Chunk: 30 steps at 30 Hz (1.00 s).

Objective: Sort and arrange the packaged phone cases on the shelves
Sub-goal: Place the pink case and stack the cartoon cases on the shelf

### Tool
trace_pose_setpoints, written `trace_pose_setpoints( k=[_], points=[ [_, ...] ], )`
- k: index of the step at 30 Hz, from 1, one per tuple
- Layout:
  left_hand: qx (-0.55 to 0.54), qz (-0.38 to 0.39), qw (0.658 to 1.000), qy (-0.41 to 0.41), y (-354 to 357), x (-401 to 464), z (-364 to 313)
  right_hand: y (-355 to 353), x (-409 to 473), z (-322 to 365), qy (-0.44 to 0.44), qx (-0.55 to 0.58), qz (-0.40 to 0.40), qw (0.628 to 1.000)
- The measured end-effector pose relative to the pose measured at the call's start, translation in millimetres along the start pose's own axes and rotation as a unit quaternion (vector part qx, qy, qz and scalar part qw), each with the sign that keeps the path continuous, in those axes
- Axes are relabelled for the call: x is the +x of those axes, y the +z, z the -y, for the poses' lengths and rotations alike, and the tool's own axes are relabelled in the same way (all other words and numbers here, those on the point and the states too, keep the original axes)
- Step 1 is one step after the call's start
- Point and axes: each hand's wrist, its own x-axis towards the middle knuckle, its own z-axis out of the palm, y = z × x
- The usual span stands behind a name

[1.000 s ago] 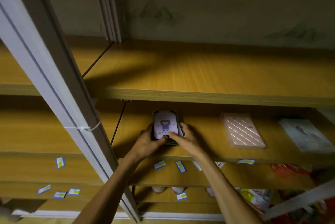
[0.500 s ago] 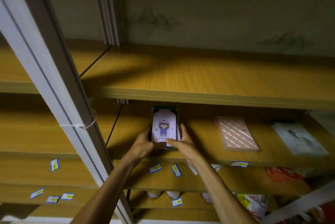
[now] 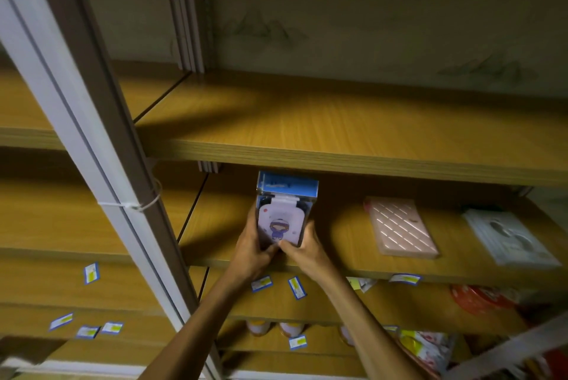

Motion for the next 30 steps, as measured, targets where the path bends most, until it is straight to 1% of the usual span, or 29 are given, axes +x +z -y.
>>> trace_pose_setpoints(
  k=[5,8,12,15,20,23,25,30],
  points=[
    [0.014,-0.015,1.000,-0.004,5,1,-7,2,5,2,-0.008,0.010,-0.005,1.000],
    [0.003,-0.019,1.000,0.004,7,1,-9,1,7,3,-0.018,0.003,-0.004,1.000],
    [0.000,-0.017,1.000,0.015,9,-2,-10,-4,6,-1,-0.005,0.000,0.002,1.000],
    [0.013,-0.013,1.000,-0.006,9,-3,-11,-5,3,-2,0.007,-0.020,0.026,0.999],
    [0.011,-0.015,1.000,-0.024,12,2,-15,-4,5,2,-0.002,-0.025,0.018,1.000],
    [0.011,-0.021,1.000,-0.017,12,1,-13,-5,4,0,-0.002,-0.028,0.023,0.999],
    [0.016,-0.016,1.000,-0.003,11,0,-10,-7,4,-3,-0.001,-0.037,0.028,0.999],
    [0.037,-0.002,0.999,-0.001,1,4,1,-12,6,-5,-0.007,-0.048,0.031,0.998]
  ],
)
